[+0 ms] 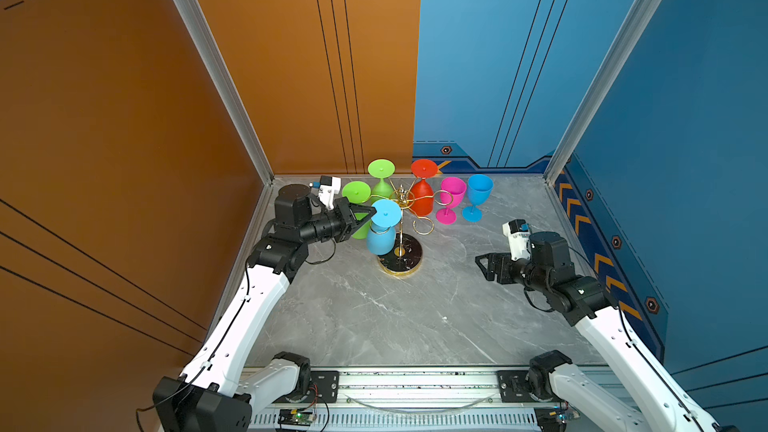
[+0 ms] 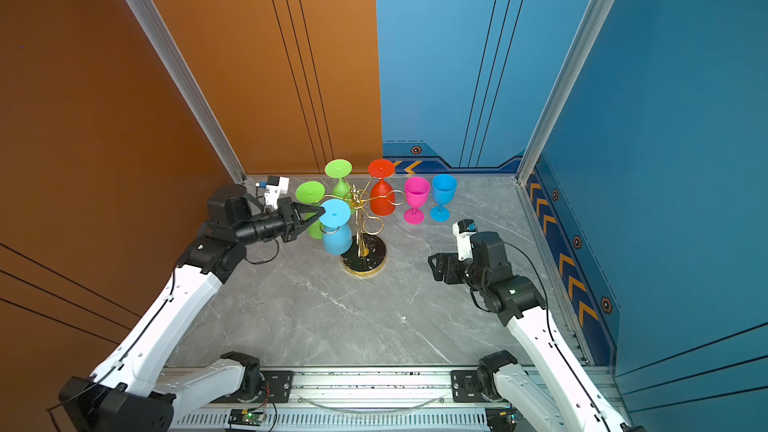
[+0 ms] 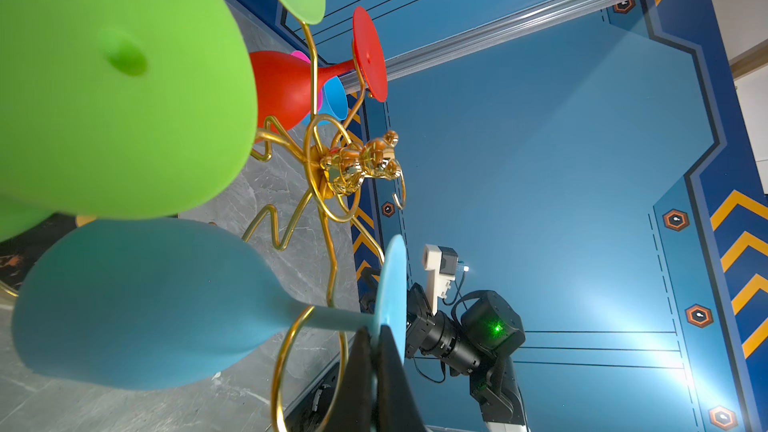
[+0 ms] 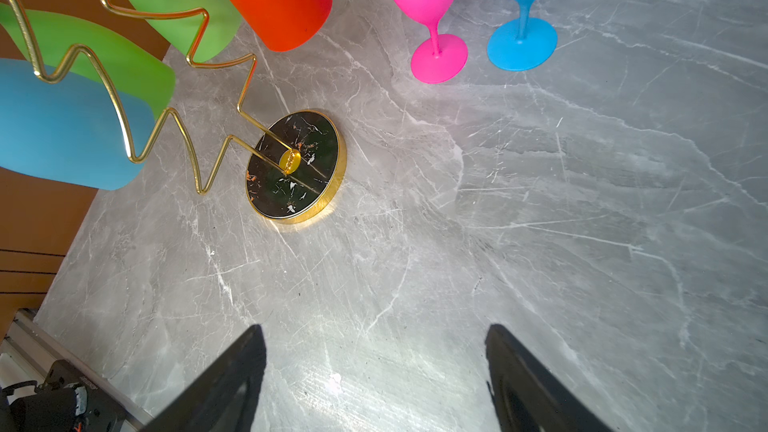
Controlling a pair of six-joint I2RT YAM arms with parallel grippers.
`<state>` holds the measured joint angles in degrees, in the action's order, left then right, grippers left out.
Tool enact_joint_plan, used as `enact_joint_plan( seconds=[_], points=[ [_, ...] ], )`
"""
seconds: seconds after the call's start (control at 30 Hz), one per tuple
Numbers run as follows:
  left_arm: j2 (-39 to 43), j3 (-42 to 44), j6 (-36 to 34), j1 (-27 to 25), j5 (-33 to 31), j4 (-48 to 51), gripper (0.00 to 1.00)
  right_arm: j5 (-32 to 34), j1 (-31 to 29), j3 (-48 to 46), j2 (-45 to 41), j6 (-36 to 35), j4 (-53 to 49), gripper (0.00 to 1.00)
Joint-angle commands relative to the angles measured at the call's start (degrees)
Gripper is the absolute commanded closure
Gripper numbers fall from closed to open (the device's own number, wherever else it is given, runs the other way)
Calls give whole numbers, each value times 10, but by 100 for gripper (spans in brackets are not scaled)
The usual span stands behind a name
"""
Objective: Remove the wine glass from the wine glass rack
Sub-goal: 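Close the left gripper on the cyan glass foot and lift it, then pull the cyan glass off the rack toward the robot with the left gripper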
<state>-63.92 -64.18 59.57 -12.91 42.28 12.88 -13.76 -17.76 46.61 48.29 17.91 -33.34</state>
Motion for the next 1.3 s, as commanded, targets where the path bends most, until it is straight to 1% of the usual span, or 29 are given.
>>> enact_joint_plan(
  seconds=[0.0,0.4,0.6,0.8,1.0,1.27],
  points=[
    [-3,-21,-13,8,2,4,100,0,-4,-10,-6,4,13,16],
    [7,-10,-6,20,-39,6,100,2,-3,-14,-5,4,14,16],
    [23,-2,-11,25,-71,21,100,-3,-4,-13,-6,8,14,16],
    [43,9,-10,29,-75,24,100,-4,-4,-13,-7,10,14,16],
    [78,28,-10,46,-77,36,100,-5,-6,-14,-7,11,14,16],
    [119,40,-10,77,-55,59,100,-6,-8,-18,-11,15,14,16]
  ],
)
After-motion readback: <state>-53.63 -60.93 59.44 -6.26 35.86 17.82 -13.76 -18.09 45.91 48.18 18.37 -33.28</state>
